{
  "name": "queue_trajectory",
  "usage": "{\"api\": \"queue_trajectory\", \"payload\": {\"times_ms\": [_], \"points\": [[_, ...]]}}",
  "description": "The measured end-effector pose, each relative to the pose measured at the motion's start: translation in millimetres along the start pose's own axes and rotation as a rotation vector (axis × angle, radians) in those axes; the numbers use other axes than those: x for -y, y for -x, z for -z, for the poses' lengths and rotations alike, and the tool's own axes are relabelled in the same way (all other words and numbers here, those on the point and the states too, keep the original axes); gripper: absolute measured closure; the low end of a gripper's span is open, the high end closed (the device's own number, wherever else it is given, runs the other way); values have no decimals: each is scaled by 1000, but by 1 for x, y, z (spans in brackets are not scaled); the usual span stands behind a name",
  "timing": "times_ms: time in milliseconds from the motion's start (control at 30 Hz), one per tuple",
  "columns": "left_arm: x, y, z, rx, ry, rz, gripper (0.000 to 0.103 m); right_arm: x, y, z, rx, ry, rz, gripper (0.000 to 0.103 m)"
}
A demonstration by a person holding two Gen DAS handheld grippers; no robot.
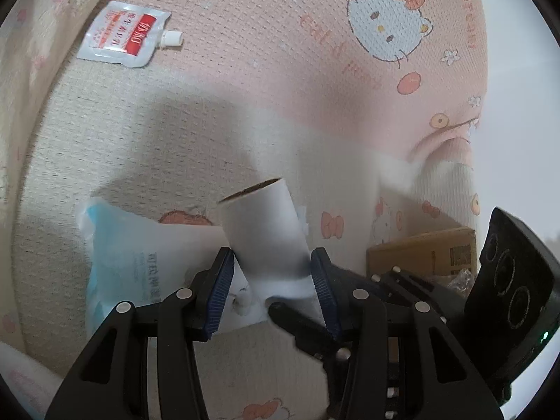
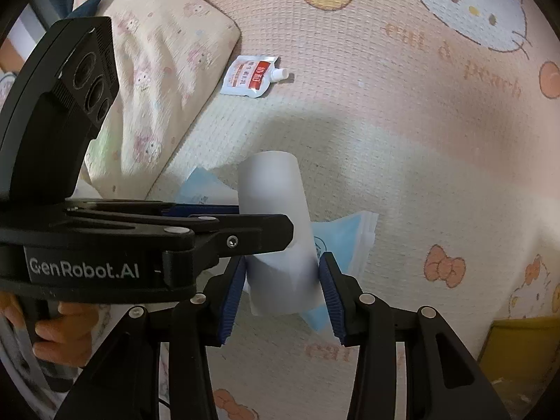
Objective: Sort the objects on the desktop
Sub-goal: 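Carry the upright roll with the right gripper to the cardboard box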
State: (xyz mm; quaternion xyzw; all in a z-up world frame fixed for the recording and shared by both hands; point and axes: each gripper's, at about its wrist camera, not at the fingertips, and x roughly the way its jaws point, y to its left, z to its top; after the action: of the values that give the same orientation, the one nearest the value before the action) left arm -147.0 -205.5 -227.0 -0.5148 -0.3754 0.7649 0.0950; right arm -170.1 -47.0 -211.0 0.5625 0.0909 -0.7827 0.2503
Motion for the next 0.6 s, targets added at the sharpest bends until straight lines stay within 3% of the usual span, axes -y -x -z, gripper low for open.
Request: {"api": "queue_trajectory", "payload": {"times_ms": [133, 367, 600], "points": [[2, -5, -1, 9, 0, 21, 55, -3, -3, 2, 3, 4, 25, 59], [22, 6, 10, 50, -101, 48, 58, 2, 11, 13, 40, -35, 20, 60], [52, 15, 36, 108, -236, 67, 58, 9, 44, 40, 138, -115, 25, 60]]}}
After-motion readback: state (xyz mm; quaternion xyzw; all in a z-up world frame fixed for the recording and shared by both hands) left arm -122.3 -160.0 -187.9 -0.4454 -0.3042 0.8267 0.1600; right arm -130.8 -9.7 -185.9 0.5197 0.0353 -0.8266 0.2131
